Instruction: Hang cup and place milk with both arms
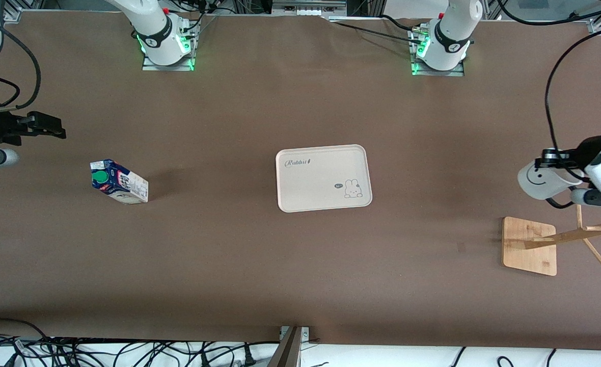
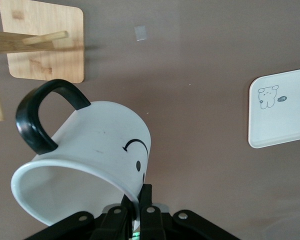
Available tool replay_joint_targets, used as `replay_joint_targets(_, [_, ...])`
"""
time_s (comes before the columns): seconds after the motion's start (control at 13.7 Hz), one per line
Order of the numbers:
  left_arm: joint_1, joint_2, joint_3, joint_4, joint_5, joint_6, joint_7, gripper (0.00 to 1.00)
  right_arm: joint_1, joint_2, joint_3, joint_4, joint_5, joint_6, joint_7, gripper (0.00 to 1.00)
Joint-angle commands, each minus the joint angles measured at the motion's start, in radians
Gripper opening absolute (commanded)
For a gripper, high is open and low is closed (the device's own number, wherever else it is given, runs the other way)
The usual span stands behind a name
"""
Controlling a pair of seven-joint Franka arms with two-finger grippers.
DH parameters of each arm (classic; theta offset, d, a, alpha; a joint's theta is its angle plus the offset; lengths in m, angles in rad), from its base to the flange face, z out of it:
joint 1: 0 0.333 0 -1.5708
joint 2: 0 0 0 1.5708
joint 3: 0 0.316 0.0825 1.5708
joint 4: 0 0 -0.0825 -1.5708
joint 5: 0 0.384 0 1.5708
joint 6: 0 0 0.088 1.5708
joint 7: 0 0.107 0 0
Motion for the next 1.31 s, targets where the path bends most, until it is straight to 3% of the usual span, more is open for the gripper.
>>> replay_joint_targets(0.0, [0.003, 0.014, -0.003, 0.030, 0.028, -0.007, 0.067, 0.00, -0.202, -0.053, 0.187, -0.013, -0.061, 0.000, 0.016, 1.00])
replay_joint_targets(0.29, [-0.009, 0.015, -0.003, 0.030, 0.028, 0.020, 0.076, 0.00, -0.208, -0.114, 0.193, -0.057, -0.090, -0.006, 0.095, 1.00])
replay_joint_targets(0.58, [-0.011, 0.029, -0.003, 0.042, 0.028, 0.089, 0.131, 0.00, -0.223, -0.139, 0.195, -0.143, -0.066, 0.063, 0.034, 1.00])
replay_joint_targets(0.66, [-0.011, 0.043, -0.002, 0.054, 0.028, 0.111, 0.148, 0.00, -0.224, -0.142, 0.207, -0.149, -0.063, 0.084, 0.037, 1.00])
replay_joint_targets(0.95, [-0.005, 0.086, 0.001, 0.103, 0.063, 0.146, 0.210, 0.00, -0.335, -0.151, 0.374, -0.150, -0.063, 0.097, 0.160, 1.00])
replay_joint_targets(1.24, [0.001, 0.100, 0.034, 0.103, 0.065, 0.180, 0.281, 0.00, -0.346, -0.139, 0.365, -0.145, -0.063, 0.097, 0.160, 1.00])
